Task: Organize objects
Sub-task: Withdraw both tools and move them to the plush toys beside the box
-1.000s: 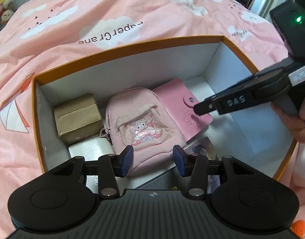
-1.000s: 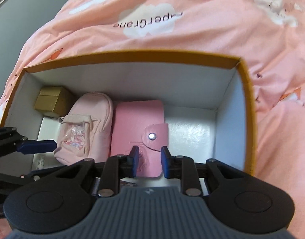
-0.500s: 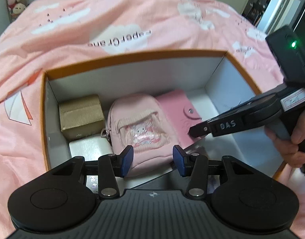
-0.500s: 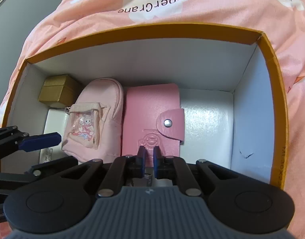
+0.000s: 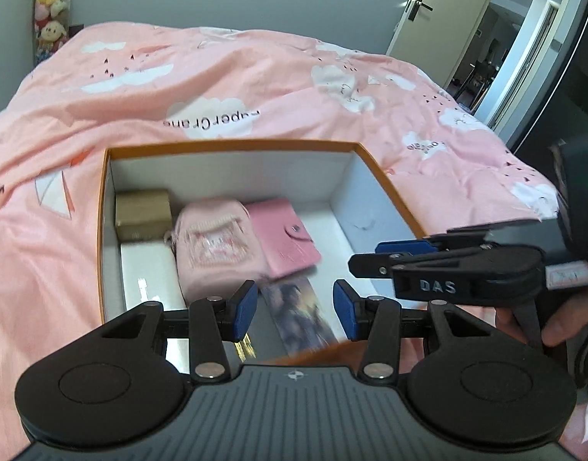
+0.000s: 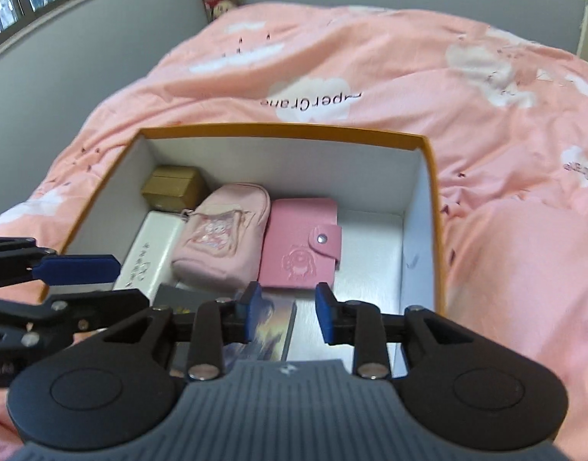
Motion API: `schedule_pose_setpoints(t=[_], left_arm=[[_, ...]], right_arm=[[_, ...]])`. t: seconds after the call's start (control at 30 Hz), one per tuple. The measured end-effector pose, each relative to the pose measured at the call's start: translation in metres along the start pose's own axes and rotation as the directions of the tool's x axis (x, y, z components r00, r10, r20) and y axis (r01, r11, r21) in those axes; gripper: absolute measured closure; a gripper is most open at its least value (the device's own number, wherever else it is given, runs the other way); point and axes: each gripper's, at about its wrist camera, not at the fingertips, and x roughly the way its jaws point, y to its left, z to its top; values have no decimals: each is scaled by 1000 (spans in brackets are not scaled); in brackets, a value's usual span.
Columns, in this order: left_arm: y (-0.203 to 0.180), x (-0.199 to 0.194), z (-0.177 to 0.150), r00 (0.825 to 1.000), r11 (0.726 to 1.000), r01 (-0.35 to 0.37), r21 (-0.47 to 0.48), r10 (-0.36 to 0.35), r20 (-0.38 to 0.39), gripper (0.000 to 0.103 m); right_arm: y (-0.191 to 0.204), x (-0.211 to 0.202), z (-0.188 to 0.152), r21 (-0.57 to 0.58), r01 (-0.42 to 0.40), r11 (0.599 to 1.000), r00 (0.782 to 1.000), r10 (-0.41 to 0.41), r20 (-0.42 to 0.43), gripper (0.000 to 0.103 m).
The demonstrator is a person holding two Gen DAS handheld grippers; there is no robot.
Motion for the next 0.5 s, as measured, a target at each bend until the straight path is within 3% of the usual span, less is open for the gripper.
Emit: schedule_pose_setpoints(t=[0.27,0.5], left_arm=[[2,-17,-33,996,995,43,-95,-51,-78,49],[6,-20,-61,981,976,87,-202,-119,-151,49]], right_arm=[[11,-47,-54,23,45,999,997,-47,66,69],[18,-66,-91,50,48,998,999,-48,-2,69]])
